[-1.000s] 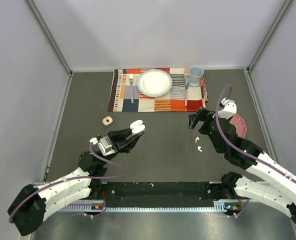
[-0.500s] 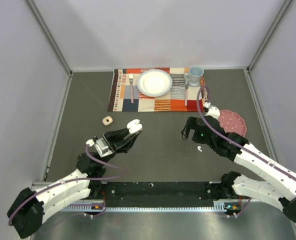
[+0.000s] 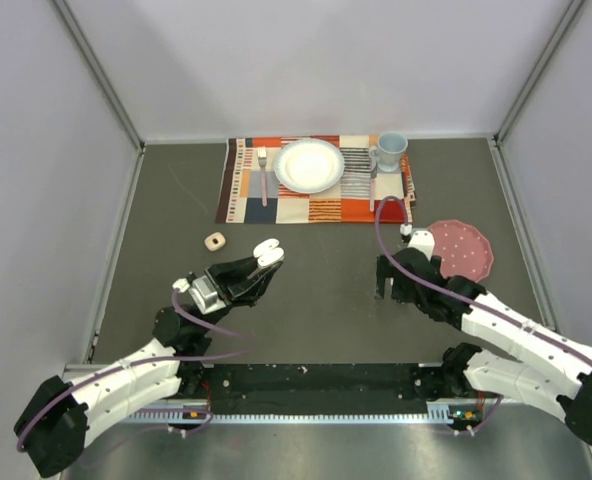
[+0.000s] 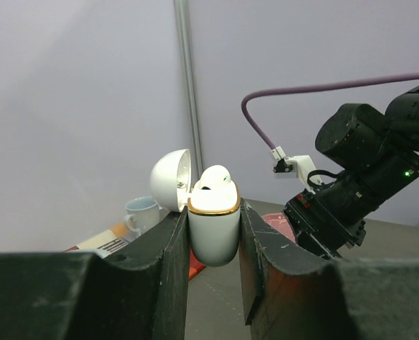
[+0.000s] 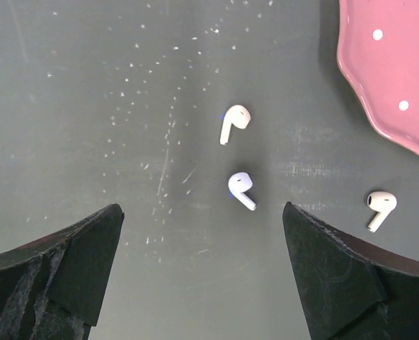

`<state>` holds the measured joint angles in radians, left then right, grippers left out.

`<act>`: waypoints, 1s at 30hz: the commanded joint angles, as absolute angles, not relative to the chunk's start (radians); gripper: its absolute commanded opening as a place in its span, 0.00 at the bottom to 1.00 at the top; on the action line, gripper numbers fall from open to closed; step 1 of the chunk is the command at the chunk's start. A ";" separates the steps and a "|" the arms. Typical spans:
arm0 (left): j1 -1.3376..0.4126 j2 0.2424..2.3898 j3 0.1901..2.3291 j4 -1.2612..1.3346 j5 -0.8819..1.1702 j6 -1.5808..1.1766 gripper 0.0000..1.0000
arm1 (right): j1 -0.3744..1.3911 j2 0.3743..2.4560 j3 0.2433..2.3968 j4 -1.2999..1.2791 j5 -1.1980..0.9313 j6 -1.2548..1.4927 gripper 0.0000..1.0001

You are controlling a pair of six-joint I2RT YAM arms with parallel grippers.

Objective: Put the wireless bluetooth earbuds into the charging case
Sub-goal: Move the left earbud to the center of the board.

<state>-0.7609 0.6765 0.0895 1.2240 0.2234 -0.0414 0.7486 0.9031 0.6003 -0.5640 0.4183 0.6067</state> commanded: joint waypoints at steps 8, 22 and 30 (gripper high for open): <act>-0.759 0.654 0.083 1.239 0.218 -0.041 0.00 | 0.643 1.015 0.513 -0.405 0.308 0.673 0.95; -0.761 0.655 0.083 1.233 0.209 -0.037 0.00 | 0.615 1.108 0.476 -0.273 0.226 0.655 0.95; -0.759 0.658 0.086 1.229 0.201 -0.034 0.00 | 0.615 1.112 0.482 -0.276 0.227 0.663 0.95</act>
<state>-0.7609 0.6571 0.0887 1.2011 0.2165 -0.0414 0.6281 1.1057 0.4774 -0.3149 0.2298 0.6575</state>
